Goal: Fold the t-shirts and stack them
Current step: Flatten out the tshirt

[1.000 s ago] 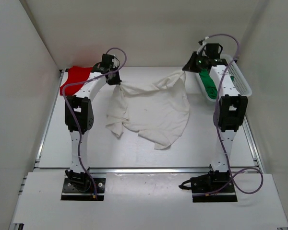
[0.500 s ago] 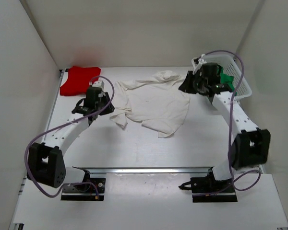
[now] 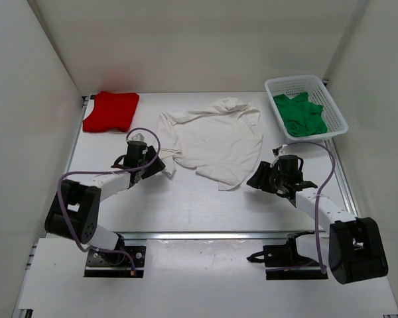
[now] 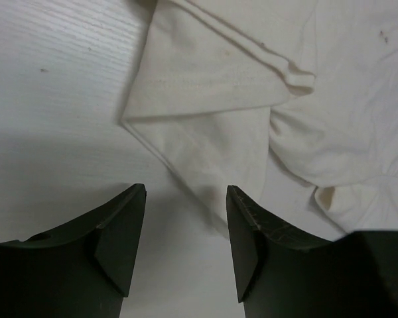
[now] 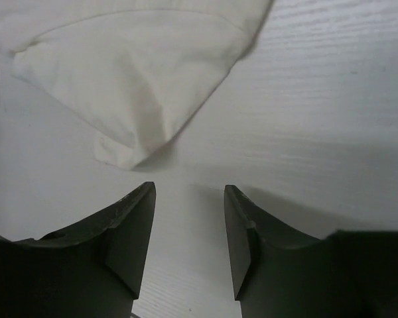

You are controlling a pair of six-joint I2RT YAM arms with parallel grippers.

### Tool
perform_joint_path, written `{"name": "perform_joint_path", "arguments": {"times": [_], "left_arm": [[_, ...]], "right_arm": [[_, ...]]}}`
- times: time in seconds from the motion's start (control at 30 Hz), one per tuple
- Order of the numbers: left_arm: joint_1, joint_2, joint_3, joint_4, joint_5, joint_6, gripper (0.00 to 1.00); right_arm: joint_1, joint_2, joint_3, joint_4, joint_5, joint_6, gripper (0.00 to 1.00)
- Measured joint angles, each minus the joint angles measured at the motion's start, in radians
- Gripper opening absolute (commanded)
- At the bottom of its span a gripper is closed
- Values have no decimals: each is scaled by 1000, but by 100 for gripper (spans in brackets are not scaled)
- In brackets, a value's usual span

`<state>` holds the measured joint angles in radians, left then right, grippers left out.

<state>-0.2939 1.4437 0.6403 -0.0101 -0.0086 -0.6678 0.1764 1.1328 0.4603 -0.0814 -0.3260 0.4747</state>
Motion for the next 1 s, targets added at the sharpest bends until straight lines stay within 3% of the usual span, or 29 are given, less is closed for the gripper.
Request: {"name": "perform_joint_path", "arguments": {"times": [0.1,0.27,0.37,0.47,0.53,0.67,0.83,0.9,1.0], "left_arm": [[-4,81,24,51,11,-19,62],[-11,139,36,112,45,-51,51],[-14,163,47,135,58,-74,27],[-20,173,51,150,73,-93,2],[-23,172,61,146,79,-95,0],[-14,130,67,123,95,-92,0],[24,-24,87,44,137,-85,0],[34,-85,103,16,175,-85,0],[75,-167,103,-10,262,-100,3]], "right_arm": [[0,25,-37,48,10,26,45],[-1,90,-53,148,28,55,45],[-13,146,-54,206,30,74,44],[-28,193,-51,274,27,93,32],[-39,232,-41,302,20,104,21],[-62,304,-2,335,11,121,17],[-66,361,58,348,-6,132,41],[-64,391,89,354,-7,130,37],[-66,430,116,359,-10,129,18]]}}
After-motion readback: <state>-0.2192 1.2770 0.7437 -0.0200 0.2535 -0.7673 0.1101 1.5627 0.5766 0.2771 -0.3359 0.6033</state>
